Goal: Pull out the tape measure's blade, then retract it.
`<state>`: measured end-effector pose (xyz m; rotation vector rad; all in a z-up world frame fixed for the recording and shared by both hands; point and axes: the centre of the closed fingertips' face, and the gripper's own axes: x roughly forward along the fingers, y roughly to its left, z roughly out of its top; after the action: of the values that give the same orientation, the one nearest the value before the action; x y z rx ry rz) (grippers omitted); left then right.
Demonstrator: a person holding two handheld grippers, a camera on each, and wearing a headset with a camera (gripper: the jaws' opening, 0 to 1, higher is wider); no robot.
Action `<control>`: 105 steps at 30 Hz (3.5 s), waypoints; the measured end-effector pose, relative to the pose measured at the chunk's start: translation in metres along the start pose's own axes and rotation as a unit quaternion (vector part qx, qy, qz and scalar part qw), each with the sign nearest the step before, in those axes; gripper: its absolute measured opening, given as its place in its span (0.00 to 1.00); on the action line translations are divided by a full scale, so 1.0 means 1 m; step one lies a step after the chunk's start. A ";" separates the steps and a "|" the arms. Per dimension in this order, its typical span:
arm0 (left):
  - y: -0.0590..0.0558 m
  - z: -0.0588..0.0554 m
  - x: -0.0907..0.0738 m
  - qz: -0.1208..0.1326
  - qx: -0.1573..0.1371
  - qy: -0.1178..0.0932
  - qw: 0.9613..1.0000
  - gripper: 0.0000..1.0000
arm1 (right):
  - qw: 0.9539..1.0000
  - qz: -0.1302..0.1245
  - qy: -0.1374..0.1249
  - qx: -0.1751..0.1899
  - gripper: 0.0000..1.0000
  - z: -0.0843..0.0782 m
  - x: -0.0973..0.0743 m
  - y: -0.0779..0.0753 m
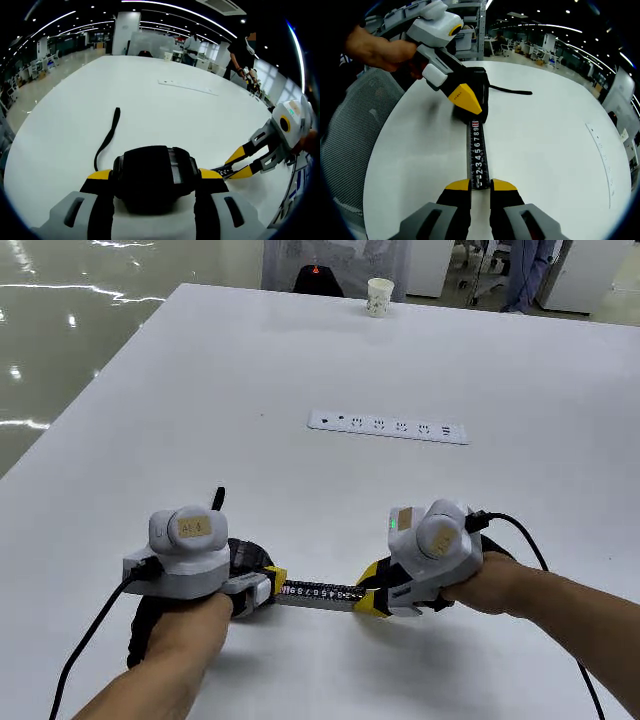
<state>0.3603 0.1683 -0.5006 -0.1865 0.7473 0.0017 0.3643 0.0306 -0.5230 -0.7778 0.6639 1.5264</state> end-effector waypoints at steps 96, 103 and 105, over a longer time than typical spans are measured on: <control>0.003 -0.002 -0.002 -0.024 -0.001 0.006 1.000 0.64 | 0.998 -0.029 -0.046 -0.018 0.16 0.058 0.029 0.000; 0.004 0.002 -0.016 -0.031 0.017 -0.001 0.999 0.66 | 0.997 -0.052 -0.049 0.012 0.20 0.042 0.009 -0.001; 0.005 0.002 -0.019 -0.035 0.023 -0.003 0.999 0.67 | 0.997 -0.061 -0.051 0.019 0.22 0.037 0.003 -0.002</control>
<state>0.3473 0.1746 -0.4865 -0.1680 0.7341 -0.0811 0.3622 0.0617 -0.5026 -0.6941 0.5581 1.4276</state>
